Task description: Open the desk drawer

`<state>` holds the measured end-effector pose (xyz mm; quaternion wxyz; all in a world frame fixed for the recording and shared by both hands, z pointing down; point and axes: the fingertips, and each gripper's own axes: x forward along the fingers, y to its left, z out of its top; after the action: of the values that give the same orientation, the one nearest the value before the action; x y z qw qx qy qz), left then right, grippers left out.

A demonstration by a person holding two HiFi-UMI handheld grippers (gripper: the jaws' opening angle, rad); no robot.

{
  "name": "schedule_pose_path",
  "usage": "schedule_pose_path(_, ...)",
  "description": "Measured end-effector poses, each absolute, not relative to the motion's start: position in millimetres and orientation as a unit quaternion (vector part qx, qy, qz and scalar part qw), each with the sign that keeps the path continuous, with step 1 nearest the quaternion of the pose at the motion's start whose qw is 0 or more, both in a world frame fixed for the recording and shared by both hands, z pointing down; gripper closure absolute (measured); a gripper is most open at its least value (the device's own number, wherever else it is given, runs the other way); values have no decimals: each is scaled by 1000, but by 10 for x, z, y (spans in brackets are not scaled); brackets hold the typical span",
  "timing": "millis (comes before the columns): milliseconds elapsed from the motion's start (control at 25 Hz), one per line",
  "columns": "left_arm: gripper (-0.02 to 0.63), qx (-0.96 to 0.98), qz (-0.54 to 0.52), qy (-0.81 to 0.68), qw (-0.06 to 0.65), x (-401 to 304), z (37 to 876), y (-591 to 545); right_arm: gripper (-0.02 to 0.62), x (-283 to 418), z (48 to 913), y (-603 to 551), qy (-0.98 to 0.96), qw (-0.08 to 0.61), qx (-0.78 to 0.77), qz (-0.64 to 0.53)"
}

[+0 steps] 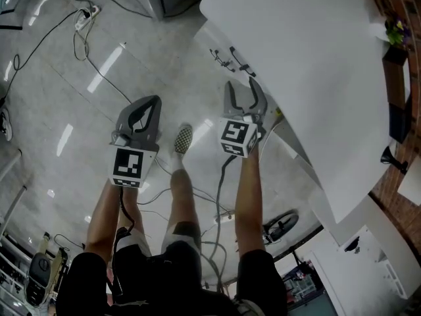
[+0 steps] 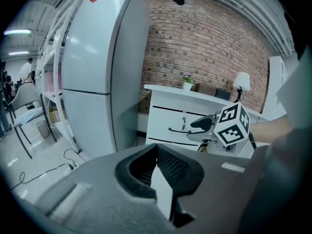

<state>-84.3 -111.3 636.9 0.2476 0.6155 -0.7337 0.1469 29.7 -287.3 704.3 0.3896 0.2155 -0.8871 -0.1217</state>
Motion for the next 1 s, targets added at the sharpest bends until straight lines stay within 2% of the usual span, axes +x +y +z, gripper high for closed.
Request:
schedule_pose_path(160, 595, 612, 146, -734, 254, -883, 6436, -1092, 342, 187, 7201, -2942, -872, 412, 208, -164)
schedule_pose_path(1000, 595, 583, 141, -750, 278, -1141, 6651, -822, 350, 14, 7657, -3117, -820, 497, 192, -210)
